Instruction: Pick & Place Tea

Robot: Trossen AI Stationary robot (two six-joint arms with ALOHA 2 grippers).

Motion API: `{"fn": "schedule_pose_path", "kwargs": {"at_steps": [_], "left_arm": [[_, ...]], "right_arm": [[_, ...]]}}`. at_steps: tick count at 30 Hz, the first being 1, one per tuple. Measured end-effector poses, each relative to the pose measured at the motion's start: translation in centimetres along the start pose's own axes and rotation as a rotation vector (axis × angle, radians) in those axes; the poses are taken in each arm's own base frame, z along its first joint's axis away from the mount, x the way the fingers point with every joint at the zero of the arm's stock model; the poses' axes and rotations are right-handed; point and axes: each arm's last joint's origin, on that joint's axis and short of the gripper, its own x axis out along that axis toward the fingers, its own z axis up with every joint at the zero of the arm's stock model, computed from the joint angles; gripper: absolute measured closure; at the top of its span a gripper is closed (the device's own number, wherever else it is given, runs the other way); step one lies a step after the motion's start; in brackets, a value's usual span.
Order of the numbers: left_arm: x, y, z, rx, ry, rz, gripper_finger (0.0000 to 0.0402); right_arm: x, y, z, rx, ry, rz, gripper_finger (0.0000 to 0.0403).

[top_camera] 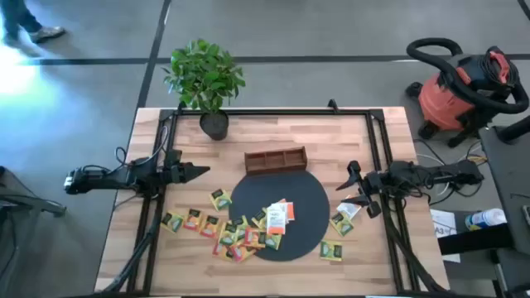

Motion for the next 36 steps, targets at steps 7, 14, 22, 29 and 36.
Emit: {"fn": "schedule_pose_path", "kwargs": {"at_steps": [7,14,22,29,36], "left_arm": [[0.0,0.0,0.0,0.0,0.0,0.0,0.0319],[0.0,-0.01,0.0,0.0,0.0,-0.001,0.0319],[0.0,-0.01,0.0,0.0,0.0,0.0,0.0319],[0.0,-0.01,0.01,0.0,0.0,-0.001,0.0319],[0.0,0.0,0.0,0.0,0.0,0.0,0.0319]], "right_arm": [[0.0,0.0,0.0,0.0,0.0,0.0,0.0216],[0.0,0.0,0.01,0.0,0.0,0.0,0.0216],[0.0,0.0,0.01,0.0,0.0,0.0,0.0216],[0.0,0.0,0.01,0.0,0.0,0.0,0.0216],[0.0,-0.12,0.03,-0.132,-0.004,-0.042,0.0216]]}}
